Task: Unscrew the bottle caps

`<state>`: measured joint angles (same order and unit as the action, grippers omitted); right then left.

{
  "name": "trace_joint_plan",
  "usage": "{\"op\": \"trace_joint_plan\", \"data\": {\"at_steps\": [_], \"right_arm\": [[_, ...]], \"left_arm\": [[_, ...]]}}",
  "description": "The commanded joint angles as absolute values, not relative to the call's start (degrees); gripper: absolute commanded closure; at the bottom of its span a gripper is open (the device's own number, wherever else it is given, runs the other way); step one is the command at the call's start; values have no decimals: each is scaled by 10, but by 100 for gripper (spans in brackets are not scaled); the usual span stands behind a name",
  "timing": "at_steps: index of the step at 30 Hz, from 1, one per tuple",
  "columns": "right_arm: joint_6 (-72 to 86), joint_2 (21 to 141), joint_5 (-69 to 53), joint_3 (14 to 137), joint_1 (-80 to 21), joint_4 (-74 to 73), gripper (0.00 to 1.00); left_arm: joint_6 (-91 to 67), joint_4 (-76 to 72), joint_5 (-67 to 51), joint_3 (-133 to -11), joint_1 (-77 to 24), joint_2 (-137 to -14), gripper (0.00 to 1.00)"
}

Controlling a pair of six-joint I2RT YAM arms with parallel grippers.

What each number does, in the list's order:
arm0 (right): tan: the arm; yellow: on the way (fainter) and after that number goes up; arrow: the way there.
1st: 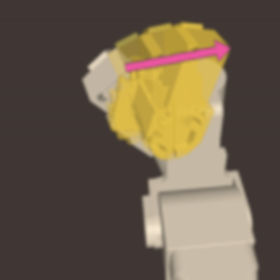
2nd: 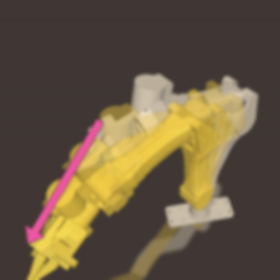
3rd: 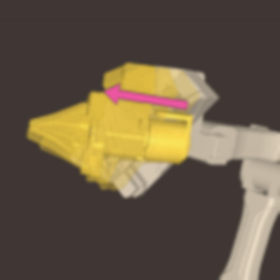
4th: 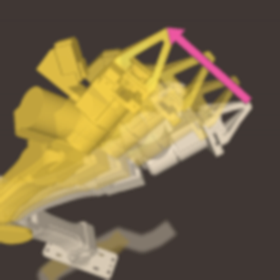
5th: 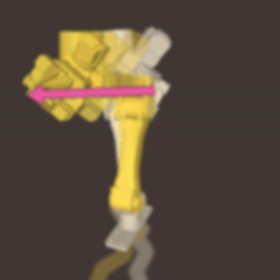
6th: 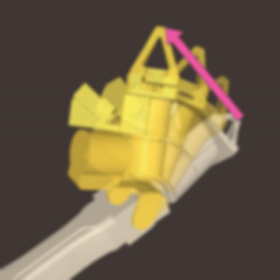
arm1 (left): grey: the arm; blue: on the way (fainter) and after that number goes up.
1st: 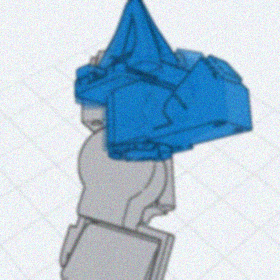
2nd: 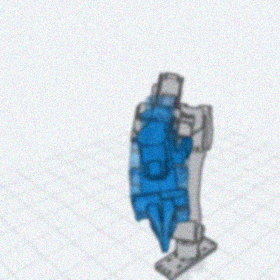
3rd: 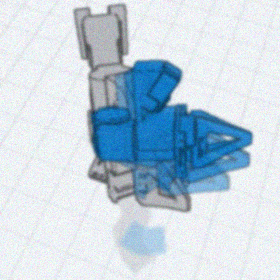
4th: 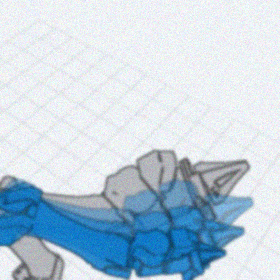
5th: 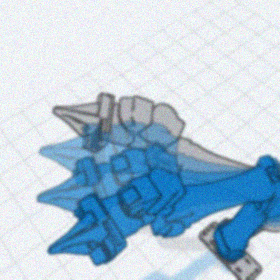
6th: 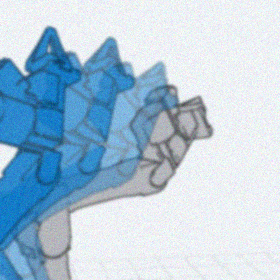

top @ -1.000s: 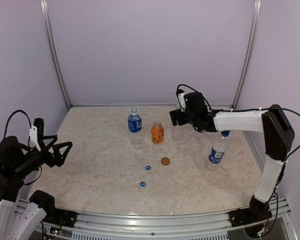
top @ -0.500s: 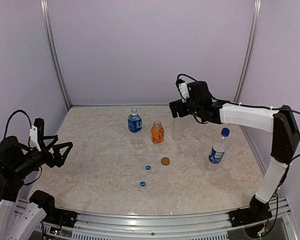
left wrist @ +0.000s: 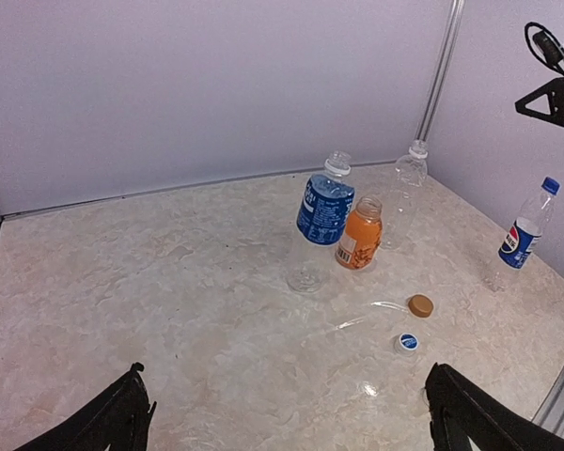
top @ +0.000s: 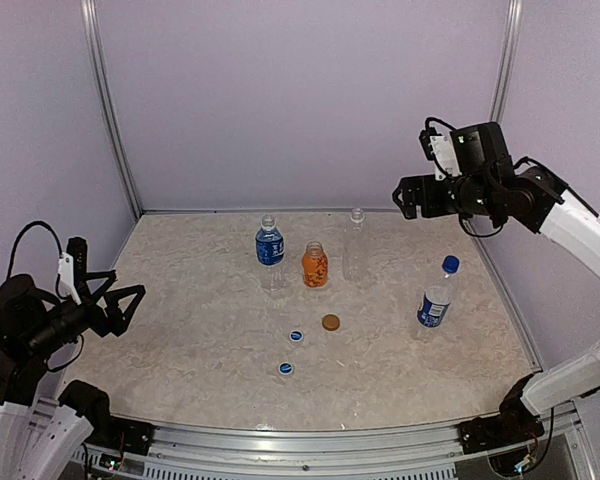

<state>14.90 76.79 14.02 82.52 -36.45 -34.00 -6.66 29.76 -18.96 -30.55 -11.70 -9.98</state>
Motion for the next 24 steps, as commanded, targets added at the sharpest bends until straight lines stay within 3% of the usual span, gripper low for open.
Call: {"op": "trace_joint_plan", "data": {"at_steps": [1,10,13,20,24], "right_arm": [[246,720,198,794,-361,-535,5],[310,687,227,731,-361,-595,13],[310,693,223,714,-361,-590,21],[322,680,213,686,-361,-565,59],[329,675,198,674,-361,-561,100]], "left_arm": [[-71,283,-201,-298,-112,-92,1],[-72,286,-206,-298,-111,-90,1],[-72,285,-209,-297,-110,-90,1],[-73,285,-213,-298,-108,-90,1],[-74,286,-214,-297,-108,-90,1]]}}
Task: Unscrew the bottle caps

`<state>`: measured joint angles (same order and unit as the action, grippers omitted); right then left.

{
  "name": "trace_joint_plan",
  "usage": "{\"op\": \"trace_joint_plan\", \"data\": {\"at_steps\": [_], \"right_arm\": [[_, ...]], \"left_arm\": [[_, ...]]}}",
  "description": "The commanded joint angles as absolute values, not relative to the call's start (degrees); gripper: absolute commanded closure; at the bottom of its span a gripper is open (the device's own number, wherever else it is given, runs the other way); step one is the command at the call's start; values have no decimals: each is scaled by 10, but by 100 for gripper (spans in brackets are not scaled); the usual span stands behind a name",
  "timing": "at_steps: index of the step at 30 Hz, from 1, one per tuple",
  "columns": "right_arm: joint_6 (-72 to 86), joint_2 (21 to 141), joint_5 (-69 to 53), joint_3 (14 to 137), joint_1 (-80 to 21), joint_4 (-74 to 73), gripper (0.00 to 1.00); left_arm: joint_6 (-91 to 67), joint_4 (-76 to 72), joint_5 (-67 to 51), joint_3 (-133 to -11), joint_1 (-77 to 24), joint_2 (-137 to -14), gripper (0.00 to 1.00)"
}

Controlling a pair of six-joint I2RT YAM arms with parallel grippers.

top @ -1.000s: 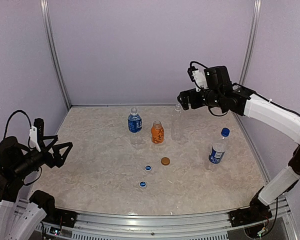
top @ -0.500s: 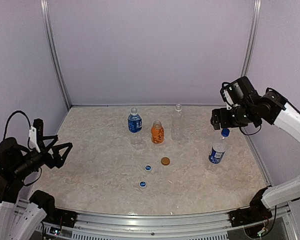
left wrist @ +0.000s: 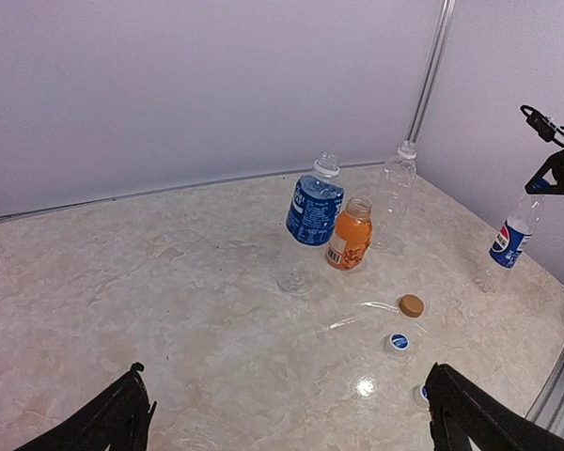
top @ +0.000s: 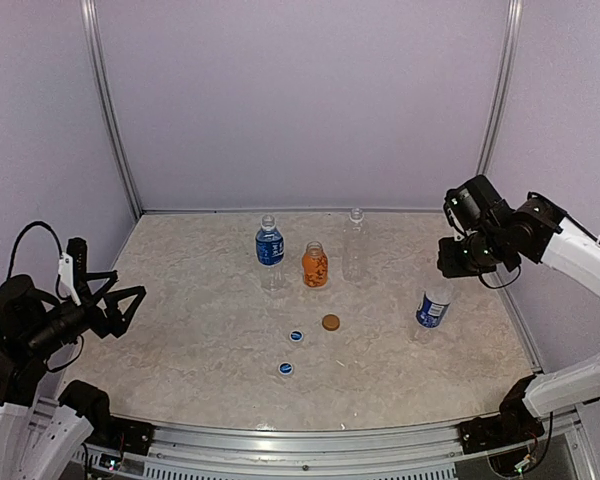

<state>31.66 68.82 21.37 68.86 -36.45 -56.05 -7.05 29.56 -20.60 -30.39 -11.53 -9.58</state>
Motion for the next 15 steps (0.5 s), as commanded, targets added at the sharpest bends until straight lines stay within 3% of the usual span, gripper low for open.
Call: {"op": "trace_joint_plan", "data": {"at_steps": [1,7,15], "right_arm": [[331,675,197,676,-361,-566,100],[315,663,147,744,-363,-562,100],[247,646,-188,778,-373,-349,100]], "left_arm": [[-73,286,-213,-298,-108,-90,1],[-73,287,-217,-301,-107,-83,1],[-75,286,-249,-299,-105,-76,1]]}}
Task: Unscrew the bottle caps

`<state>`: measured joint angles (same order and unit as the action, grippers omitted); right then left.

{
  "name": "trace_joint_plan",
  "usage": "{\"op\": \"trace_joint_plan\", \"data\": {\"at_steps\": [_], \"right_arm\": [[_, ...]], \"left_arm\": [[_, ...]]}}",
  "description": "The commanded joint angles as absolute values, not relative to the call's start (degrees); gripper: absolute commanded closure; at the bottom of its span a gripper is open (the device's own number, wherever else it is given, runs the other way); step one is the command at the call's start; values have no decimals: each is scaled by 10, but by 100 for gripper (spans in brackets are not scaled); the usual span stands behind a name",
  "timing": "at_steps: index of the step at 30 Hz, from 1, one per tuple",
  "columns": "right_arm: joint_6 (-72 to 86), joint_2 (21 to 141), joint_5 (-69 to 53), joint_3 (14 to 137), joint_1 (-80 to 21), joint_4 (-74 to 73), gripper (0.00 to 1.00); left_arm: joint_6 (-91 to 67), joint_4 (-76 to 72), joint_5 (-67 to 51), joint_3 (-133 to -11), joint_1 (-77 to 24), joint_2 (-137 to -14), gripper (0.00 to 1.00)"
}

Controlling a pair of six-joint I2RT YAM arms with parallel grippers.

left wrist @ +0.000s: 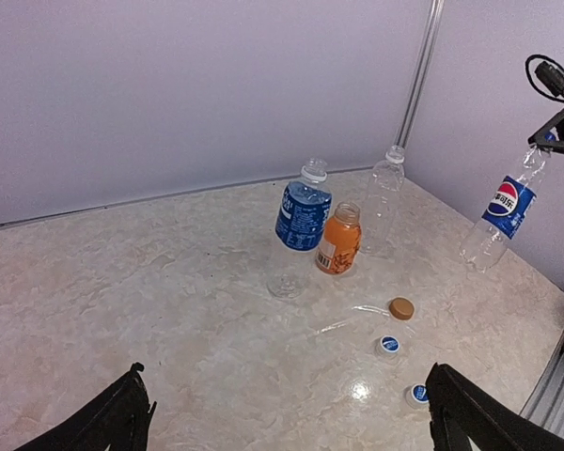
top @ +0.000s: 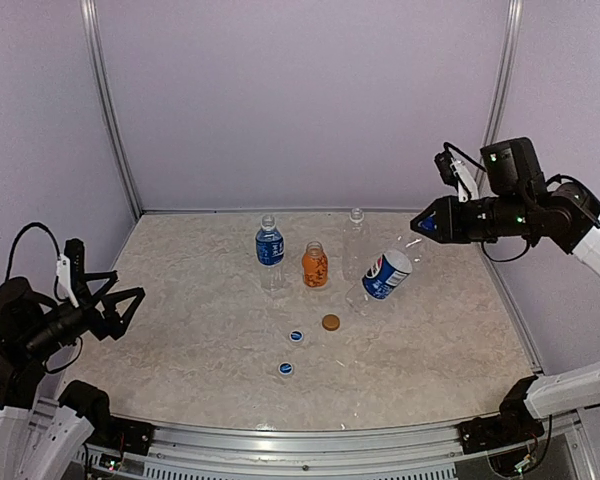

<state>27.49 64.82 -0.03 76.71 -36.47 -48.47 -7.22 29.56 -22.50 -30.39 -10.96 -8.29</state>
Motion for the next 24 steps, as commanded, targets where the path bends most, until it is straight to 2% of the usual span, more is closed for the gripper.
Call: {"op": "trace_joint_plan", "data": {"at_steps": [1,7,12,18,21,24], "right_arm": [[251,652,-202,776,-379,-320,100],[261,735,-256,805,-434,-163,100],[235,873,-266,925,-518,-138,100],[228,1010,-254,1077,-574,-150,100],[239,1049,-274,1096,-594,-111,100],[243,1072,-282,1110,-609,-83,100]], "left_arm": [[-76,285,-251,-298,-105,-75,1],[-73,318,-300,-337,-105,-102,2],[28,424,-394,-466,-116,-207,1],[221,544,-284,-581,-235,-346,1],[245,552,-244,-596,-295,-375,1],[222,541,-248,-604,-302,-401,1]]}}
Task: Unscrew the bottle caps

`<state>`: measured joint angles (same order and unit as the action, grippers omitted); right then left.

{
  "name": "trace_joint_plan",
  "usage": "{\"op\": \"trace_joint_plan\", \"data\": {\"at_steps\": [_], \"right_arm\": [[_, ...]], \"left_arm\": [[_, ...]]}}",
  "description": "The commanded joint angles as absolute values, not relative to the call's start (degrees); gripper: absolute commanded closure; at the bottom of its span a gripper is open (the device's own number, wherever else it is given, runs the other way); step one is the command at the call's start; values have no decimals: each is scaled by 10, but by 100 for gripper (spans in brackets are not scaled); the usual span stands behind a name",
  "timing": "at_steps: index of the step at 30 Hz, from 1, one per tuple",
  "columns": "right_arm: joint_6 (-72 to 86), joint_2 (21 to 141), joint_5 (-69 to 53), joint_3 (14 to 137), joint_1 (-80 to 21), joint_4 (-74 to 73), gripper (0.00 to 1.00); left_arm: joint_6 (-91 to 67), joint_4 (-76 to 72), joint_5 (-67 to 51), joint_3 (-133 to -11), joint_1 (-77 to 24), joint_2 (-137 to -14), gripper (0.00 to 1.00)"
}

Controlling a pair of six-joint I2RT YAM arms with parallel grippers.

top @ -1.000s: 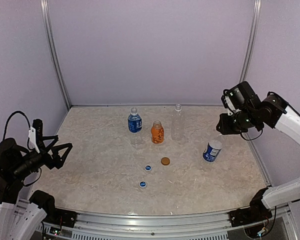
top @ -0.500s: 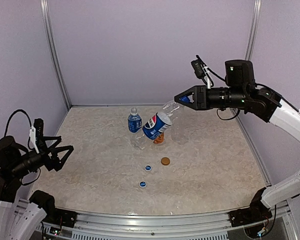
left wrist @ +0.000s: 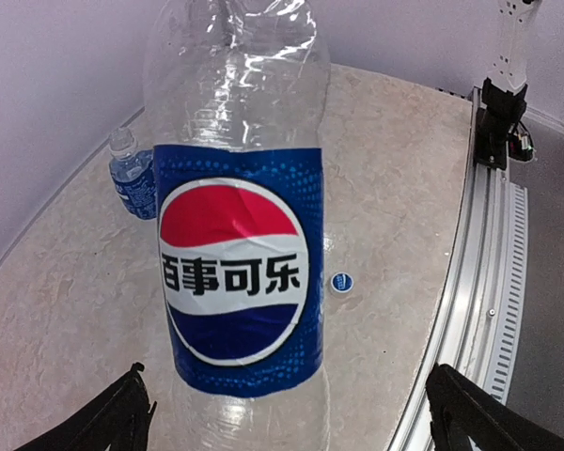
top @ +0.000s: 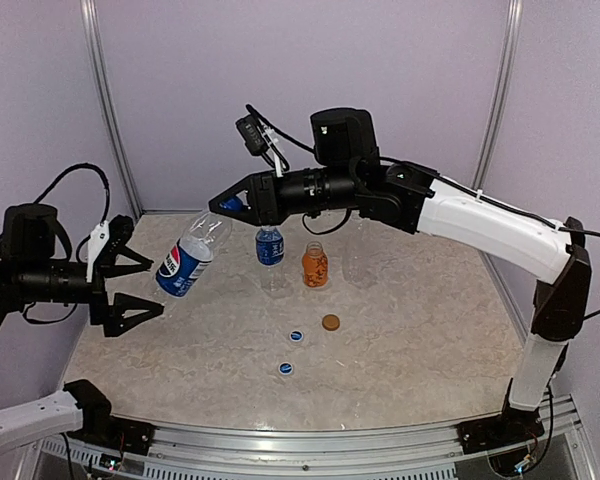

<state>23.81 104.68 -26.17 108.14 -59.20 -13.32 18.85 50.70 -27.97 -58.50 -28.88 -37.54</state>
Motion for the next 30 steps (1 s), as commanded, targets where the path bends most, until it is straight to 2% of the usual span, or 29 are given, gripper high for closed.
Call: {"op": "trace_joint_plan", "data": {"at_steps": [1,4,8,12,18,20,23,26,30], "right_arm": [[244,1076,-282,1110,-613,-75,100],[256,1085,-297,1109,-617,-51,100],[266,1089,-310,1102,-622,-26,100],[275,1088,-311,1089,-623,-10,100],[289,1092,-316,1079,-624,-2,99],[286,1092,-309,1078,-623,-4,69],[260,1081,-273,1079,-623,-55,43],[237,1058,-237,1068,-622,-93,28],[243,1043,-229,1047,-616,-103,23]], "left_arm": [[214,534,-248,-603,-302,-407,1],[206,505,-239,-598,-302,-415,4],[205,477,-206,-595,-304,-423,18],[212,479,-211,-595,-310,-426,27],[213,491,-225,-593,-312,-424,53],[223,496,-212,-593,-311,-419,55],[256,482,-150,-586,-311,-407,58],[328,435,-54,-570,-311,-393,60],[499,321,75,-528,-314,-367,62]]}}
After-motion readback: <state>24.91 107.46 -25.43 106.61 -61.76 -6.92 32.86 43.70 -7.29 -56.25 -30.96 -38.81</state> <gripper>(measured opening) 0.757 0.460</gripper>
